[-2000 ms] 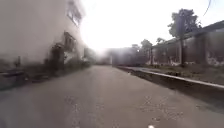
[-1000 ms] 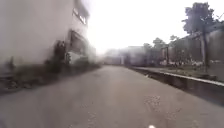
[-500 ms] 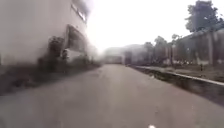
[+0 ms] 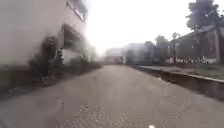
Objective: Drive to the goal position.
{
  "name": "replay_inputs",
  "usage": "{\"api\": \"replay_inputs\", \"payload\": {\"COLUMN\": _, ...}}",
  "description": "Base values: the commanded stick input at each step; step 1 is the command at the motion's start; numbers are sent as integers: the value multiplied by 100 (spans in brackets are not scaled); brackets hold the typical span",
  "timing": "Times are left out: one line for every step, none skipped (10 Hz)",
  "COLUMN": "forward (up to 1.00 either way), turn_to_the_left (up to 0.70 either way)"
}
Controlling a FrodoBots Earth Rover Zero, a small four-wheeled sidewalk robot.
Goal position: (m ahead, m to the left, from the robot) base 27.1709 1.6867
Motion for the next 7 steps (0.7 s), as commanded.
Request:
{"api": "replay_inputs", "payload": {"forward": 100, "turn_to_the_left": 0}}
{"api": "replay_inputs", "payload": {"forward": 100, "turn_to_the_left": 0}}
{"api": "replay_inputs", "payload": {"forward": 100, "turn_to_the_left": 0}}
{"api": "replay_inputs", "payload": {"forward": 100, "turn_to_the_left": 0}}
{"api": "replay_inputs", "payload": {"forward": 100, "turn_to_the_left": 0}}
{"api": "replay_inputs", "payload": {"forward": 100, "turn_to_the_left": 0}}
{"api": "replay_inputs", "payload": {"forward": 100, "turn_to_the_left": 0}}
